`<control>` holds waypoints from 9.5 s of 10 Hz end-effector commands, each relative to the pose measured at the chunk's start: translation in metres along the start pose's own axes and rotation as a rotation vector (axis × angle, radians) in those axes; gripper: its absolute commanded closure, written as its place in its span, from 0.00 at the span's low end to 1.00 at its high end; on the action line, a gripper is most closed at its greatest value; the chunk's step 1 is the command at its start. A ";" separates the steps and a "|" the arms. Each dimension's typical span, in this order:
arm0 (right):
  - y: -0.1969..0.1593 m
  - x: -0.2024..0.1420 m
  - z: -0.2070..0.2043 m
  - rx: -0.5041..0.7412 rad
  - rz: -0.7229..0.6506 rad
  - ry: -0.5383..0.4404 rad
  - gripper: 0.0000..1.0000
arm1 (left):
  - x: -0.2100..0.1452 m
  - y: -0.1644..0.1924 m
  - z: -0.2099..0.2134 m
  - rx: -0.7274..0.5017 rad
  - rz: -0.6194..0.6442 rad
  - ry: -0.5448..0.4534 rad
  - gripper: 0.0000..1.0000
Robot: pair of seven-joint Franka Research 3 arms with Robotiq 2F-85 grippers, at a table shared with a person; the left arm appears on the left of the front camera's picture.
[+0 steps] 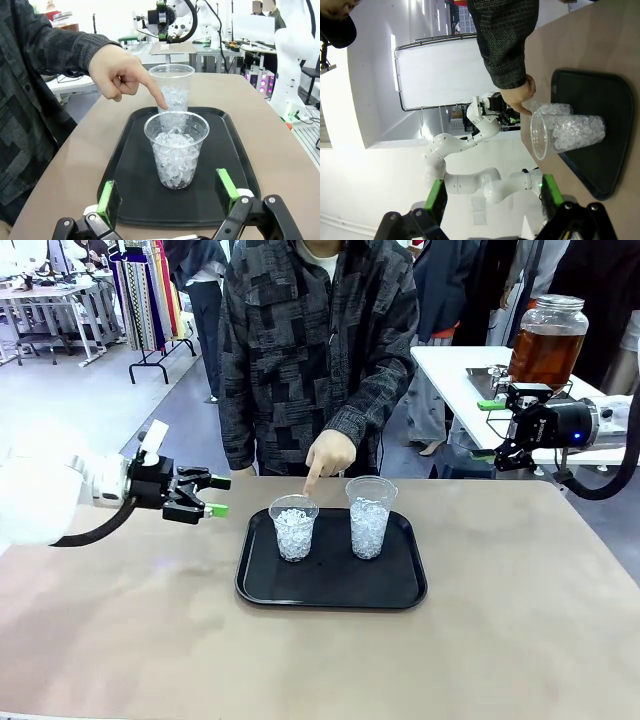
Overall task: Pour the drink into the iced cup.
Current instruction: Pick up the iced cup indicated by the human and present it to them, then open the gripper to release the iced cup you were holding.
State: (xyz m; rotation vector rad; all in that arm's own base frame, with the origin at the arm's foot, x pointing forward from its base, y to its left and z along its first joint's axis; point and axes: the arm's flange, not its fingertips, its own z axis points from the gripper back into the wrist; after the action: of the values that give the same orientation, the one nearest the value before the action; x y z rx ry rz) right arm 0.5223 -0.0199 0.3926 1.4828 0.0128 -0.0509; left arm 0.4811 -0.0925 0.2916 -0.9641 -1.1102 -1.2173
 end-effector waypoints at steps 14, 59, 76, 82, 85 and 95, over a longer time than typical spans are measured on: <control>0.001 0.000 0.000 -0.002 0.003 -0.004 0.00 | -0.043 0.021 -0.079 -0.116 -0.022 -0.037 0.00; 0.001 0.000 0.000 -0.002 0.003 -0.004 0.00 | -0.032 -0.015 -0.158 -0.127 -0.015 -0.063 0.36; 0.001 0.000 0.000 -0.002 0.003 -0.004 0.00 | 0.143 0.046 -0.085 -0.072 -0.035 -0.082 0.36; 0.001 0.000 0.000 -0.002 0.003 -0.004 0.00 | 0.143 0.046 -0.085 -0.072 -0.035 -0.082 0.36; 0.001 0.000 0.000 -0.002 0.003 -0.004 0.00 | 0.143 0.046 -0.085 -0.072 -0.035 -0.082 0.36; 0.001 0.000 0.000 -0.002 0.003 -0.004 0.00 | 0.143 0.046 -0.085 -0.072 -0.035 -0.082 0.36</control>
State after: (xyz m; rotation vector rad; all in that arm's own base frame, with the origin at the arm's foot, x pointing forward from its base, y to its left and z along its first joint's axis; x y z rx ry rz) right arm 0.5222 -0.0200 0.3924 1.4829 0.0128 -0.0514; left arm 0.5407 -0.1990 0.4116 -1.0607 -1.1294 -1.2656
